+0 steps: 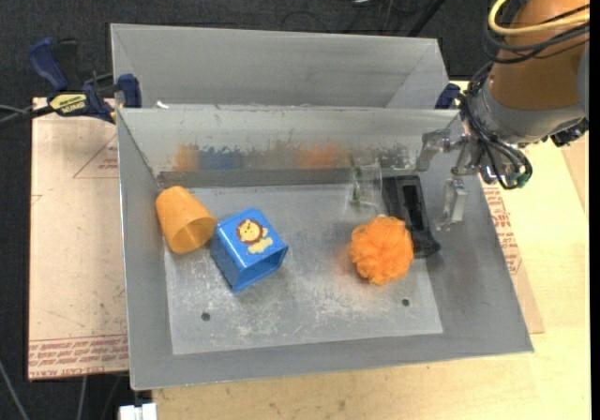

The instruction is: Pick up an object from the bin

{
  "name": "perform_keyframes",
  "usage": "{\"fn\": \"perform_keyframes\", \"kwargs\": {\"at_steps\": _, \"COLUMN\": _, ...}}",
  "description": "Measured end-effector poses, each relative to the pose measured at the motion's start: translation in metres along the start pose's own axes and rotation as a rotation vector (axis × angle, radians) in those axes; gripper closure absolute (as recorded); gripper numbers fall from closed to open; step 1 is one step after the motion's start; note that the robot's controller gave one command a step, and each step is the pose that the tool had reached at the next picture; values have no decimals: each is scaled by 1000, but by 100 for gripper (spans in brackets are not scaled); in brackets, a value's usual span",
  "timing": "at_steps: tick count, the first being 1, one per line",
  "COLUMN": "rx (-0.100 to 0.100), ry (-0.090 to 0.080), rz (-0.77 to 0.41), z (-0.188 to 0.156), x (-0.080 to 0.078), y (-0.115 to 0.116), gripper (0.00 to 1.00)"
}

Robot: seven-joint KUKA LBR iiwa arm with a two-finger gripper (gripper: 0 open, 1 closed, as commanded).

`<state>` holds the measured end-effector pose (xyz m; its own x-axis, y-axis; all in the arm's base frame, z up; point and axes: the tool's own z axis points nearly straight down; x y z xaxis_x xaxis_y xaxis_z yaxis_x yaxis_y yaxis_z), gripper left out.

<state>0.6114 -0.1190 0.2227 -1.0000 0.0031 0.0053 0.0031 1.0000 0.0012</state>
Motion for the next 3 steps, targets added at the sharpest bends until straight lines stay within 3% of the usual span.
{"fn": "perform_keyframes", "kwargs": {"at_steps": 1, "rx": 1, "ry": -8, "rz": -2, "z": -5, "x": -1, "y": 0, "gripper": 0}}
{"fn": "perform_keyframes", "kwargs": {"at_steps": 2, "rx": 2, "ry": -10, "rz": -63, "z": 28, "x": 19, "y": 12, "gripper": 0}}
{"fn": "perform_keyframes", "kwargs": {"at_steps": 3, "rx": 2, "ry": -9, "rz": -203, "z": 70, "x": 22, "y": 21, "gripper": 0}}
